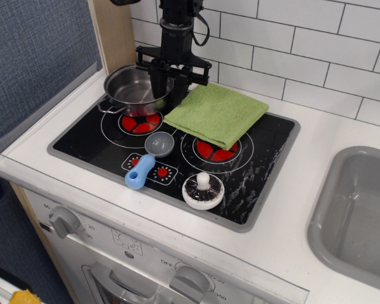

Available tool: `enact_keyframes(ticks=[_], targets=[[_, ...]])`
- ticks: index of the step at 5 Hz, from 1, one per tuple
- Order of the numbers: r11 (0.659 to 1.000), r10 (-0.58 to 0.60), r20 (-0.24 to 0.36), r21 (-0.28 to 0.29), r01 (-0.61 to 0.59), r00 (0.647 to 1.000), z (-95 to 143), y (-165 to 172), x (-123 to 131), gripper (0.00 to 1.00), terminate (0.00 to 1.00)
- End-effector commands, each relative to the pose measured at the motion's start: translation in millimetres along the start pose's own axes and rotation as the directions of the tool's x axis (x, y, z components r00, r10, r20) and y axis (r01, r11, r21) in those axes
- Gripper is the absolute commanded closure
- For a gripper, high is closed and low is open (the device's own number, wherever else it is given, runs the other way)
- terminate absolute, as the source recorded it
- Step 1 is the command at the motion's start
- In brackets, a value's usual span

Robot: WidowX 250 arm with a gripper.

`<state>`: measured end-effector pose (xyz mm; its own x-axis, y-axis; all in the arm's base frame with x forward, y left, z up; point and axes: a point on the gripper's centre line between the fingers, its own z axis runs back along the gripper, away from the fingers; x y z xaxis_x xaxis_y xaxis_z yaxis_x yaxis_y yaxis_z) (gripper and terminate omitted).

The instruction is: Slide the silver pan next to the green rag.

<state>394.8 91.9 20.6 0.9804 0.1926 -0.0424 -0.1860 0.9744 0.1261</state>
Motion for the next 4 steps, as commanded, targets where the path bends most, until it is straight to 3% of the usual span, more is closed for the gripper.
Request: enact_keyframes(ticks=[1, 3, 4], targets=[[0.996, -0.067, 0.133, -0.041, 0.073, 0.989, 42.6, 3.6, -3.7, 0.0, 0.0], [0.974, -0.208, 0.154, -0.063, 0.22, 0.966, 51.3, -3.3, -19.0, 0.0, 0.0], [0.953, -0.288, 0.158, -0.044, 0.298, 0.944, 53.5, -7.4, -25.6, 0.0, 0.0]])
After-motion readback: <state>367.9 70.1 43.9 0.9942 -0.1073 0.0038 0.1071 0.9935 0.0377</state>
